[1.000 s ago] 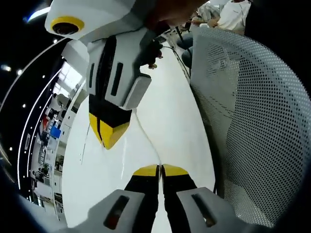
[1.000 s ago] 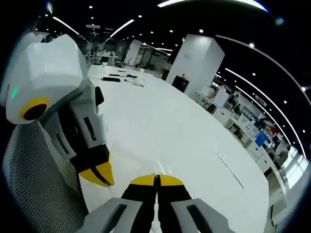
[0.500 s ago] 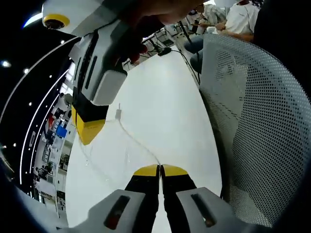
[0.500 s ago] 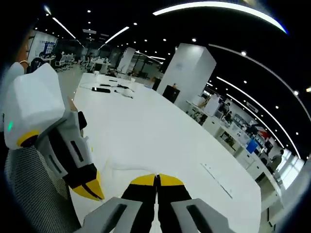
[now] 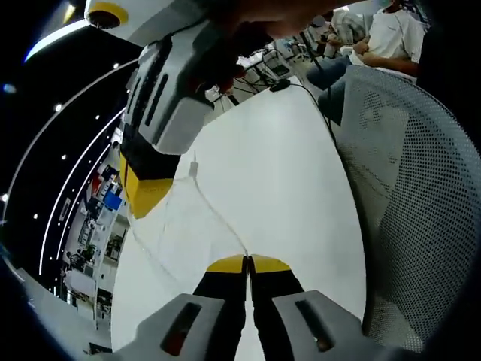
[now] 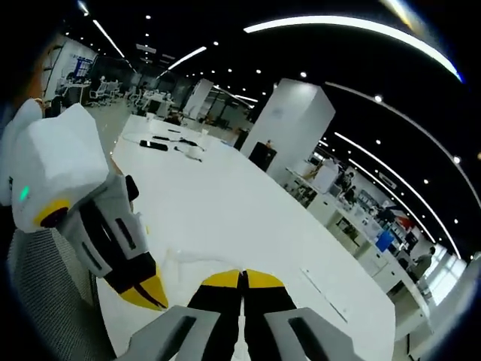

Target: Open the resealable bag by pulling the two sides of the seal apart until the entire bag opening is separated and visibly accessible.

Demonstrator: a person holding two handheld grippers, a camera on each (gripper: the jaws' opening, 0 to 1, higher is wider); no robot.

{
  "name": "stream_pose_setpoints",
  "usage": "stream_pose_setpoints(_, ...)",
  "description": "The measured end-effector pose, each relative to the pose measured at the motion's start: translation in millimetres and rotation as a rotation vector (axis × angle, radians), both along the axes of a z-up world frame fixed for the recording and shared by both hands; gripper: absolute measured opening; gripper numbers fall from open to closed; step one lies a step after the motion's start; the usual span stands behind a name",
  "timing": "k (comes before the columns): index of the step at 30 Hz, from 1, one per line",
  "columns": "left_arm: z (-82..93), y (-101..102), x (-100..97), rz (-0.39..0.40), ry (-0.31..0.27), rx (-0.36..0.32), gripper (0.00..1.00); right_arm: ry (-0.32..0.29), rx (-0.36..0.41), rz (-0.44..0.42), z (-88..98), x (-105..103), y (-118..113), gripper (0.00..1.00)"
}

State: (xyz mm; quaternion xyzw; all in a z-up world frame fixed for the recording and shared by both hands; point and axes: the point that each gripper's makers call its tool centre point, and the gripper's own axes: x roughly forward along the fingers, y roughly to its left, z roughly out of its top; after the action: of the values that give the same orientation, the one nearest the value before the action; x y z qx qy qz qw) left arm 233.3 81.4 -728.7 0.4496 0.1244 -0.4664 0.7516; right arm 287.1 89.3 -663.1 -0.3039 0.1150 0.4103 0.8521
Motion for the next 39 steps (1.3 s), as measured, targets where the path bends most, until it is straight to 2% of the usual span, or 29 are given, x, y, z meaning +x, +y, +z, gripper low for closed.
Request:
stream_pose_setpoints(4,-14.0,2.7,-11.9,-0.013,0.038,0.019,0.00,0.046,-0.023,0.001,-23.9,-5.4,-2.7,0.00)
stream_pose_setpoints(8,-25.5,2.2,-24.3,-0.019,0.085,0.019,0.00,0.107,-0.050,0.015,-49.1,-19.4,-3.4,0.00)
stream_pose_setpoints(13,-36.0,2.3,-31.5,-0.015,0.121,0.027,0.00,0.150,-0.067,0.016,-70.3,-32.7,-5.6,0.00)
stream_pose_setpoints(17,-39.2,3.4,-32.0,0.011,0.148,-0.001,0.00,0.171,-0.093,0.018,-84.7,-38.6,-8.1,0.00)
stream_pose_setpoints(19,-35.2,2.8,-31.2,0.041,0.173,-0.059,0.02,0.138,-0.173,0.033,-92.1,-39.4,-12.5,0.00)
stream_pose_setpoints(22,-27.8,1.5,-31.7,0.080,0.230,-0.152,0.06,0.136,-0.187,0.051,-99.7,-43.8,-9.5,0.00)
stream_pose_setpoints(23,-22.9,-0.2,-32.1,0.094,0.259,-0.210,0.10,0.131,-0.197,0.055,-101.5,-44.1,-9.7,0.00)
stream_pose_setpoints(24,-19.9,0.5,-31.0,0.107,0.266,-0.234,0.13,0.127,-0.207,0.060,-103.4,-44.4,-9.7,0.00)
stream_pose_setpoints(28,-15.9,10.8,-27.6,0.128,0.242,-0.224,0.20,0.131,-0.218,0.084,-110.7,-46.2,-8.2,0.00)
stream_pose_setpoints(31,-12.7,15.5,-26.9,0.166,0.270,-0.283,0.24,0.098,-0.269,0.135,-116.2,-45.3,-7.8,0.00)
stream_pose_setpoints(37,-8.9,34.2,-17.3,0.247,0.258,-0.357,0.32,0.061,-0.347,0.170,-125.9,-33.4,-14.0,0.00)
stream_pose_setpoints(38,-8.6,38.6,-15.3,0.265,0.258,-0.368,0.34,0.028,-0.400,0.188,-126.5,-28.6,-16.7,0.00)
stream_pose_setpoints(39,-8.9,41.7,-13.9,0.279,0.260,-0.374,0.36,0.006,-0.421,0.198,-126.4,-25.5,-17.1,0.00)
